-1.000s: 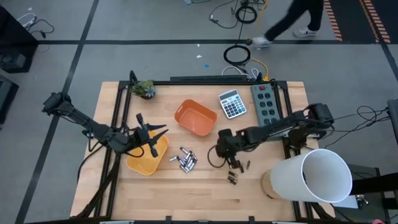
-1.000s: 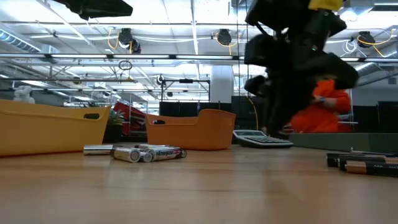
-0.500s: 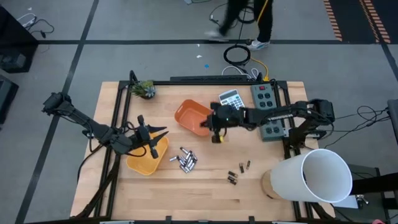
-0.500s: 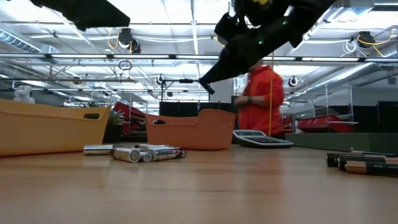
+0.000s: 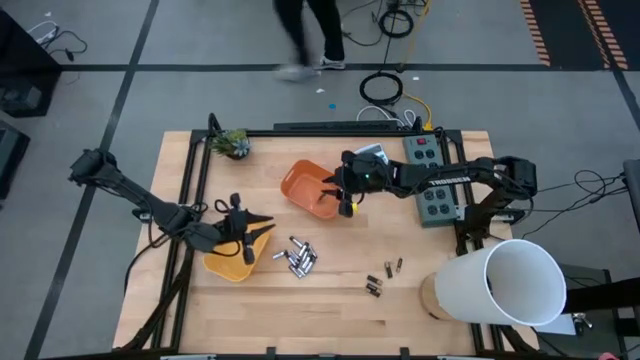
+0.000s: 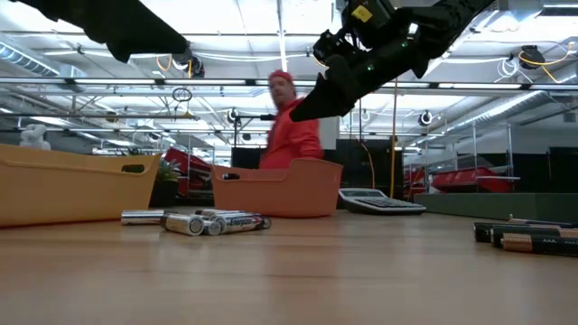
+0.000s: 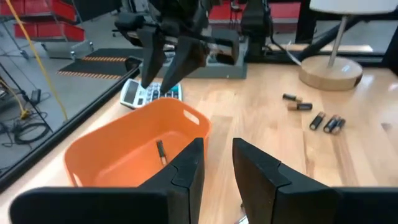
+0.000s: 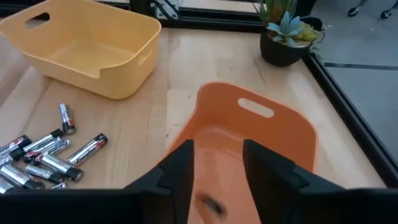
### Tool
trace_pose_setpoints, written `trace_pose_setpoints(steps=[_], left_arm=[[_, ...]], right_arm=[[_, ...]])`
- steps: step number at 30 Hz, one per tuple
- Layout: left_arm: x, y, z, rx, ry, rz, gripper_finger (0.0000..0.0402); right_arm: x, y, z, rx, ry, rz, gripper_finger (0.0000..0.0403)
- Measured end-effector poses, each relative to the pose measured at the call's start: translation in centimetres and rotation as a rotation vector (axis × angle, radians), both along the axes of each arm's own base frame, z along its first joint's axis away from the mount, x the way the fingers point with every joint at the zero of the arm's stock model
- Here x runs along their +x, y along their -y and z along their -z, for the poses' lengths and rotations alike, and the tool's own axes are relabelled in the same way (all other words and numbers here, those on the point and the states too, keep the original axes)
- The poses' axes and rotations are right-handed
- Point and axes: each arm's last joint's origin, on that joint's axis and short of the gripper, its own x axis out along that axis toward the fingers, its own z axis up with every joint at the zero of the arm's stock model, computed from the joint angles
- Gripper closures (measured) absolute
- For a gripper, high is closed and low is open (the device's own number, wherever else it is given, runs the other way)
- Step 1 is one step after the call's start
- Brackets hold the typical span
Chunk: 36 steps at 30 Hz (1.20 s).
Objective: Sort batteries
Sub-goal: Put the black battery into the orange bin
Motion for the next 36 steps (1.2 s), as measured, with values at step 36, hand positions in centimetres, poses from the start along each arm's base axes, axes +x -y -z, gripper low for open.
trace_pose_setpoints(steps=[36], left_arm=[[4.3,-3.4,-0.2,-0.009,-0.065,-0.067,0.0281]], right_arm=[[-7.8,-17.4,6.1,-0.444,-0.875,-1.061,0.0186]])
